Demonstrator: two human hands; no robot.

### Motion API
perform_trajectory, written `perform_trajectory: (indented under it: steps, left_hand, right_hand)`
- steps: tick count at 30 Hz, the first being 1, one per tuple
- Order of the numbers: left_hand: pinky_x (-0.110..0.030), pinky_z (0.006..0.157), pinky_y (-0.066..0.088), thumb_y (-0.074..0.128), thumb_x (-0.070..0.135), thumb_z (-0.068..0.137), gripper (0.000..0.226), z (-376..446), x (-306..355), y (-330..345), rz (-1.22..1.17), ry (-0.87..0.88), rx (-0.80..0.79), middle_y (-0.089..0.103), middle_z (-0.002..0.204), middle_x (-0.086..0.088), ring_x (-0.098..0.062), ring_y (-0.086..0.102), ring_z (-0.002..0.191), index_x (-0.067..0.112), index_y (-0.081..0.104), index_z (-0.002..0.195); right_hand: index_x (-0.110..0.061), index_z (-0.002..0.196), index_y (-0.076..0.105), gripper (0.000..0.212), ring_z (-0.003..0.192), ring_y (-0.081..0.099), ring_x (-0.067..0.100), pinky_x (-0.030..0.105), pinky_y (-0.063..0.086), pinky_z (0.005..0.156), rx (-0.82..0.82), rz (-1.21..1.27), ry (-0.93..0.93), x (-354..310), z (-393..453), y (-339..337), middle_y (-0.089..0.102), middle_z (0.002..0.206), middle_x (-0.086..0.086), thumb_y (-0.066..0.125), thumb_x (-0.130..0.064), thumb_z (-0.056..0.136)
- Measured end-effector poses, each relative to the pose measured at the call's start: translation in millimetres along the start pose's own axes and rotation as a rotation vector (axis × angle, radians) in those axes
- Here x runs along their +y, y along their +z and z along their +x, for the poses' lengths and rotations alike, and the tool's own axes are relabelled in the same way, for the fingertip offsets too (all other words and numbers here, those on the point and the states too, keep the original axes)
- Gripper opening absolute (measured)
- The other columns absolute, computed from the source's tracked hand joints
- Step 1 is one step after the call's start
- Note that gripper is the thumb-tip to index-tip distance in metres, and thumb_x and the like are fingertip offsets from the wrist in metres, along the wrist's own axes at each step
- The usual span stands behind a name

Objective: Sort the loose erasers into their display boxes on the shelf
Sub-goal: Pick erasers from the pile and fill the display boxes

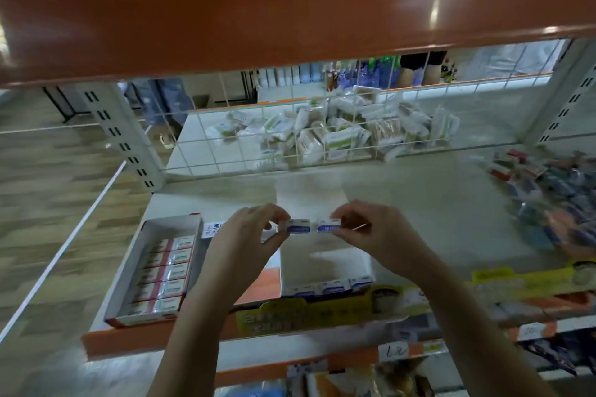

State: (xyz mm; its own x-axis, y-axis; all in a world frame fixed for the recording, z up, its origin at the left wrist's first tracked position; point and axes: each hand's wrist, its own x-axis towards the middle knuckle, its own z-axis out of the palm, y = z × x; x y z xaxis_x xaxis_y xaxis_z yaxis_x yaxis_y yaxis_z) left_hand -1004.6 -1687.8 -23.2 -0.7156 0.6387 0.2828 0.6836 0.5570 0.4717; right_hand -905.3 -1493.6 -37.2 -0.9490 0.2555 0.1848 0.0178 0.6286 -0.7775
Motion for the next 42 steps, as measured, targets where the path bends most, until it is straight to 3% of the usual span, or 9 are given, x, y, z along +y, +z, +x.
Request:
perform_trajectory:
  steps: [4, 8, 13, 23, 28, 34, 37, 42]
  left_hand:
    - [-0.027, 0.070, 0.046, 0.065, 0.025, 0.085, 0.010, -8.7, -17.2, -4.4, -0.011, 0.009, -0.009, 0.049, 0.080, 0.023, -0.009, 0.054, 0.083, 0.026, 0.065, 0.095]
    - [-0.019, 0.064, 0.039, 0.066, 0.025, 0.085, 0.012, -13.3, -27.5, -4.5, -0.029, 0.031, -0.016, 0.044, 0.076, 0.028, -0.006, 0.048, 0.079, 0.024, 0.066, 0.097]
    - [-0.022, 0.069, 0.042, 0.064, 0.026, 0.086, 0.014, -13.2, -35.1, -4.7, -0.054, 0.051, -0.047, 0.049, 0.084, 0.023, -0.005, 0.048, 0.082, 0.026, 0.065, 0.100]
    - [-0.021, 0.073, 0.044, 0.061, 0.032, 0.088, 0.015, -6.6, -35.0, -3.3, -0.061, 0.082, -0.084, 0.050, 0.088, 0.023, -0.003, 0.050, 0.088, 0.028, 0.063, 0.102]
    - [-0.022, 0.078, 0.044, 0.061, 0.033, 0.087, 0.017, -1.4, -26.2, 1.9, -0.036, 0.097, -0.125, 0.058, 0.102, 0.018, -0.003, 0.048, 0.096, 0.029, 0.062, 0.104]
    - [-0.018, 0.076, 0.033, 0.059, 0.038, 0.088, 0.019, 6.4, -12.5, 10.7, 0.051, 0.125, -0.152, 0.059, 0.106, 0.015, -0.005, 0.046, 0.098, 0.031, 0.061, 0.105]
    - [-0.019, 0.083, 0.035, 0.051, 0.042, 0.092, 0.022, 9.6, -1.8, 13.3, 0.118, 0.159, -0.215, 0.058, 0.111, 0.016, -0.005, 0.047, 0.102, 0.033, 0.057, 0.111]
    - [-0.022, 0.091, 0.029, 0.047, 0.041, 0.094, 0.019, 10.9, 17.7, 24.9, 0.166, 0.225, -0.351, 0.058, 0.114, 0.017, -0.005, 0.047, 0.106, 0.036, 0.054, 0.110]
  right_hand:
    - [-0.018, 0.096, 0.068, 0.016, 0.080, 0.063, -0.004, 0.007, 0.047, 0.073, -0.150, -0.051, -0.021, 0.2, -1.6, 17.1, 0.063, 0.078, -0.018, 0.072, -0.016, 0.080]
    - [-0.017, 0.100, 0.068, 0.018, 0.083, 0.062, 0.001, 0.012, 0.050, 0.077, -0.316, -0.113, 0.011, 2.4, 2.2, 33.5, 0.063, 0.086, -0.013, 0.070, -0.017, 0.082]
    - [-0.022, 0.107, 0.066, 0.023, 0.090, 0.062, 0.004, 0.024, 0.054, 0.083, -0.419, -0.132, 0.084, 3.0, 6.2, 49.8, 0.064, 0.096, -0.010, 0.067, -0.025, 0.084]
    - [-0.024, 0.112, 0.064, 0.024, 0.094, 0.052, 0.006, 0.028, 0.048, 0.088, -0.467, -0.271, 0.117, -0.1, 6.3, 54.8, 0.053, 0.103, -0.010, 0.061, -0.030, 0.088]
    - [-0.022, 0.115, 0.065, 0.027, 0.100, 0.051, 0.012, 0.031, 0.048, 0.090, -0.520, -0.297, 0.081, -0.7, 10.4, 53.8, 0.054, 0.110, -0.002, 0.056, -0.032, 0.091]
    - [-0.021, 0.118, 0.063, 0.030, 0.100, 0.055, 0.011, 0.029, 0.048, 0.089, -0.420, -0.314, 0.075, 0.4, 3.3, 41.1, 0.057, 0.115, -0.004, 0.054, -0.034, 0.092]
    - [-0.021, 0.119, 0.062, 0.031, 0.104, 0.051, 0.008, 0.018, 0.037, 0.086, -0.283, -0.409, 0.004, 3.2, -2.4, 16.3, 0.059, 0.116, -0.006, 0.053, -0.033, 0.092]
    - [-0.020, 0.116, 0.062, 0.027, 0.107, 0.047, 0.011, 0.015, 0.030, 0.083, -0.043, -0.481, 0.016, 18.4, -6.4, -16.7, 0.059, 0.112, -0.006, 0.057, -0.026, 0.091]
